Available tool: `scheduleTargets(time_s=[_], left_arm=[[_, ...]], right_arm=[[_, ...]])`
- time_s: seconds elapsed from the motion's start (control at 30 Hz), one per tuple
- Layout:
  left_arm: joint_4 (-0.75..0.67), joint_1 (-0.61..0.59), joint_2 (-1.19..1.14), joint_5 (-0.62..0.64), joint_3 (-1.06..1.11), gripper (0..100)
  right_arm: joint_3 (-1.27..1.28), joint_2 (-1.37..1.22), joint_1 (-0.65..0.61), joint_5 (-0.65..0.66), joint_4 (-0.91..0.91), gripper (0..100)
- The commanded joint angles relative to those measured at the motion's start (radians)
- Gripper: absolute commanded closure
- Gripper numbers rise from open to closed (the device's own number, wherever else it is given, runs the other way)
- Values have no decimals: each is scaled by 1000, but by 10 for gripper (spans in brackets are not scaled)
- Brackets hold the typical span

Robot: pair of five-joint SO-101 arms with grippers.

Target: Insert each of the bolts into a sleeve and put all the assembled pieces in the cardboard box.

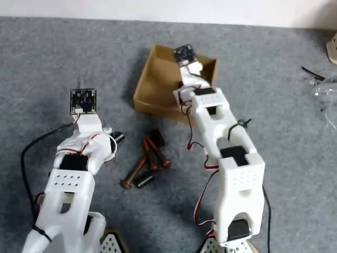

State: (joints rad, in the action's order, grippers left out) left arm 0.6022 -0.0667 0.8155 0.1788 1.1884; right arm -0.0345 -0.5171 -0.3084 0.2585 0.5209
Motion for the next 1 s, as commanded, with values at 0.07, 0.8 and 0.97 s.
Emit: scheduleTargets(time_s=[0.07,0.8,0.97], left_arm=[[-17,-5,-2,-6,-28,995],[-18,-7,-2,-6,-27,995],[-23,-8,-2,-6,-27,995]], right_arm=[[-41,228,-5,11,31,842],[-38,650,-170,-60,837,842],[-38,671,-254,-60,958,842]])
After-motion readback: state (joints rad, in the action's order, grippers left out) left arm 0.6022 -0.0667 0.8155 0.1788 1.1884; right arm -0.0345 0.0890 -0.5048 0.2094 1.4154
